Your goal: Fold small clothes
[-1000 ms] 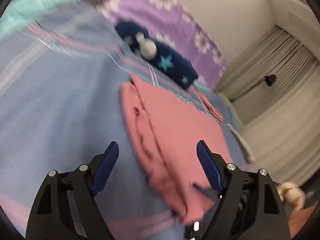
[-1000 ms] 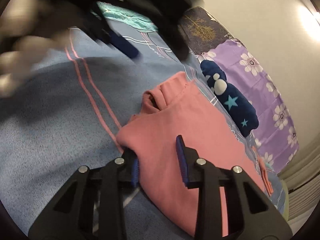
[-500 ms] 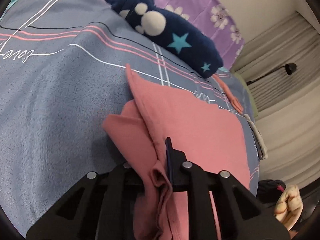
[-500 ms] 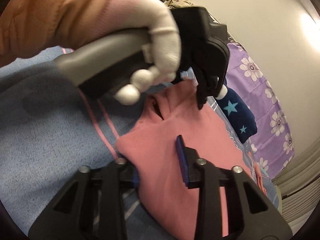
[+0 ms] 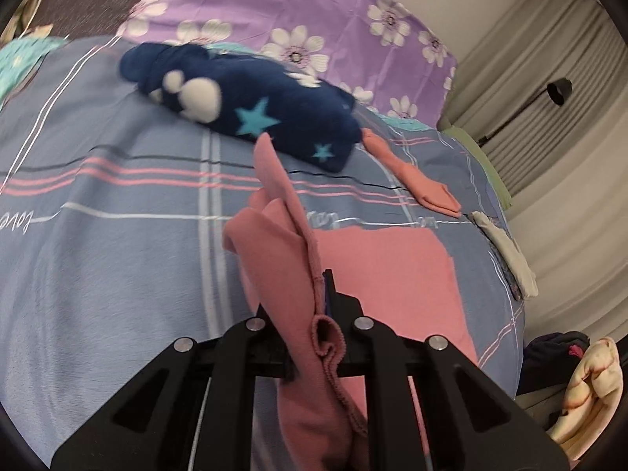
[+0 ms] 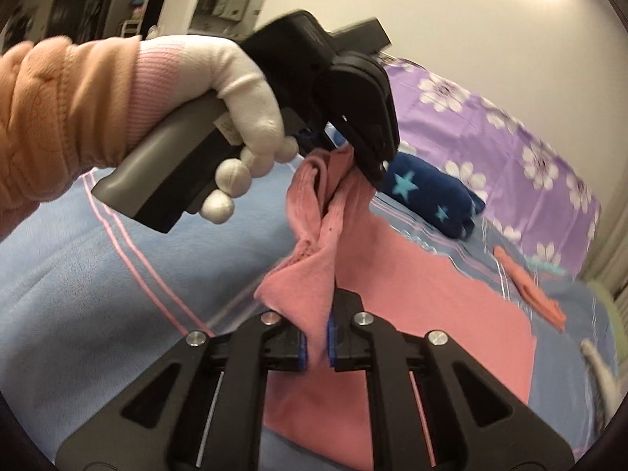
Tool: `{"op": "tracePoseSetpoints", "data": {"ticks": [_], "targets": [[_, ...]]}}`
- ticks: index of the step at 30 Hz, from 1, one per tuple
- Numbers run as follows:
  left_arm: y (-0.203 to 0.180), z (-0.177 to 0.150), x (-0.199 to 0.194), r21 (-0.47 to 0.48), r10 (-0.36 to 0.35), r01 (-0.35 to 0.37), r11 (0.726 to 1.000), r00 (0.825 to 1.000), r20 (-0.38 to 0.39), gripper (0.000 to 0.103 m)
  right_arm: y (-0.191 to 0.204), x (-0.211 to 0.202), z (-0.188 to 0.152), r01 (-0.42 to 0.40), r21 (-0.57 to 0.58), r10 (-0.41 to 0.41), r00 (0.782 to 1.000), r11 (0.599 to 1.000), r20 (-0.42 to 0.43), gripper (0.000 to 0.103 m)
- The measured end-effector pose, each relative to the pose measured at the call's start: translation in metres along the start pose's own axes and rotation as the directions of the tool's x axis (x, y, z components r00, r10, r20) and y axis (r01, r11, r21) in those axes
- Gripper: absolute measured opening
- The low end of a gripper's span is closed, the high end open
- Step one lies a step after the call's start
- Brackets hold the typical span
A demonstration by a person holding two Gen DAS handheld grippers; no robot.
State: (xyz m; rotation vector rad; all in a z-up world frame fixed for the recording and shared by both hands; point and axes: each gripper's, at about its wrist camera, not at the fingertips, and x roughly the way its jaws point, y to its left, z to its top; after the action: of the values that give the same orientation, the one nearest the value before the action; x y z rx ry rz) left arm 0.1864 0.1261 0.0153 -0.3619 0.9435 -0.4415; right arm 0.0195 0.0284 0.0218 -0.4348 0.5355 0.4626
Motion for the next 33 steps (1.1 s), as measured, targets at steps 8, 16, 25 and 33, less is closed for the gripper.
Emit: {"op": "tracePoseSetpoints", "data": {"ticks": [8,16,25,33], "targets": [[-0.067,0.010,0.030,0.058,0.082,-0.082,0.995,0.997,-0.008,0.012,-0.073,-0.035,-0.029,-0.050,0.241,0.046,0.999,0.969,0.022,0.007],[-0.152,0.009,0.082,0.214,0.237,-0.224,0.951,0.971,-0.035,0.012,-0.150,-0.053,-0.062,-0.150,0.453,0.155,0.988,0.879,0.026,0.006],[-0.217,-0.005,0.142,0.392,0.353,-0.299,0.870,0.933,-0.070,0.012,-0.210,-0.055,-0.113,-0.182,0.652,0.212,0.977,0.737,0.032,0.006],[-0.253,-0.021,0.195,0.502,0.441,-0.337,0.797,0.892,-0.100,0.012,-0.233,-0.056,-0.148,-0.161,0.731,0.222,0.975,0.663,0.014,0.006]]}}
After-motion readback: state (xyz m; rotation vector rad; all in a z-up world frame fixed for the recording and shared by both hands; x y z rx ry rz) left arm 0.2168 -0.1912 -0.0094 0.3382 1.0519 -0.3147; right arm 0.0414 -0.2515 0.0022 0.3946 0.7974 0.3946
